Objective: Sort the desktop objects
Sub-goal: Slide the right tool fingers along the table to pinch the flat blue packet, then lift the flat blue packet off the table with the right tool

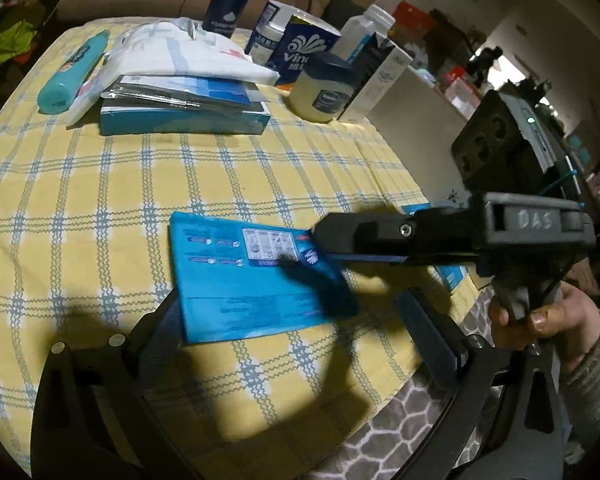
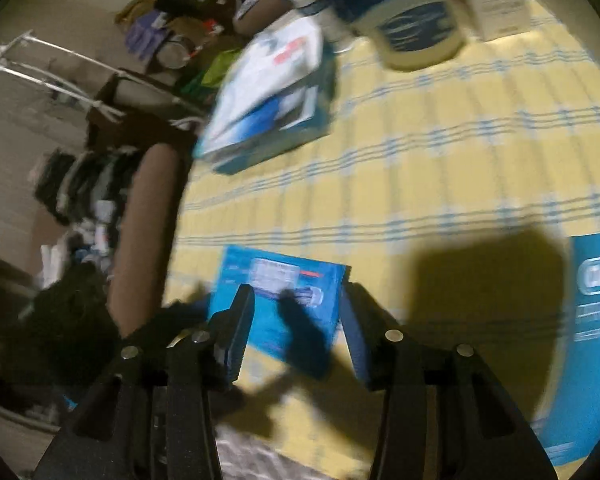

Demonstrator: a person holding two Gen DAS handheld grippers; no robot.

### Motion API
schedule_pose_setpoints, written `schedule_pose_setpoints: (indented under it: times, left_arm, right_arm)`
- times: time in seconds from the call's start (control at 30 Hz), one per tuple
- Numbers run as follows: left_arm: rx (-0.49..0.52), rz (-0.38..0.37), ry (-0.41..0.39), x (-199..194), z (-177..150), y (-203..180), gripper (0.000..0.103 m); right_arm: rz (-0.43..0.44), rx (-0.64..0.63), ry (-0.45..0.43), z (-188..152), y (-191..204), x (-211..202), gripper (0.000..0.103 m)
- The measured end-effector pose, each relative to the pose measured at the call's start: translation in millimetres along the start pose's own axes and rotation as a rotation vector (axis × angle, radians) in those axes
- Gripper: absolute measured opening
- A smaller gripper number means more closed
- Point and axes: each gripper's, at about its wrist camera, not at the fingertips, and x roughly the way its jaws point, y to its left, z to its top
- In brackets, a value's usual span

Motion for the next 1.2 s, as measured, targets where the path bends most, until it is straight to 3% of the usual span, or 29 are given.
schedule_pose_setpoints:
  times: [0.13, 0.37, 0.57, 0.67, 0.73, 0.83, 0.9, 1.03, 1.13, 1.2]
  left_arm:
    - [-0.028, -0.039, -0.004, -1.5, 0.9, 2.9, 0.101]
    - [-0.115, -0.182, -0.009, -3.4, 1.3, 11.0, 0.101]
    - [-0.101, -0.261, -0.045, -3.2, 4.2, -3.6, 0.101]
    - [-0.146, -0.29, -0.058, -1.4, 6.6, 0.0, 0.091]
    - [-0.187, -0.304, -0.061, 1.2, 6.7, 6.3, 0.074]
    - [-0.23, -0.327, -0.047, 8.8, 6.1, 12.3, 0.074]
    - [-0.242, -0.358, -0.04, 16.0, 6.5, 9.7, 0.074]
    - [-0.202, -0.272, -0.025, 22.3, 8.3, -0.4, 0.073]
    - [-0.212, -0.239, -0.039, 20.2, 9.4, 1.9, 0.073]
    - [-0.227, -0.254, -0.04, 20.7, 9.4, 5.0, 0.073]
  right_arm:
    - [0.029, -0.002, 0.021, -2.0, 9.6, 14.8, 0.043]
    - [0.056, 0.02, 0.025, -4.7, 8.1, 19.1, 0.043]
    - [0.201, 0.181, -0.022, -9.0, -19.4, 4.4, 0.043]
    - [0.228, 0.215, -0.064, -11.1, -31.4, -15.5, 0.044]
    - [0.17, 0.171, -0.103, -11.3, -30.5, -33.9, 0.048]
    - [-0.035, -0.017, -0.144, -14.0, -10.9, -60.1, 0.063]
    - [-0.118, -0.101, -0.148, -19.0, -0.5, -68.7, 0.065]
    - [-0.374, -0.338, -0.177, -38.8, 29.0, -71.1, 0.065]
    - [-0.52, -0.388, -0.13, -44.8, 19.8, -63.0, 0.067]
    - [-0.514, -0.339, -0.117, -40.4, 5.6, -58.1, 0.067]
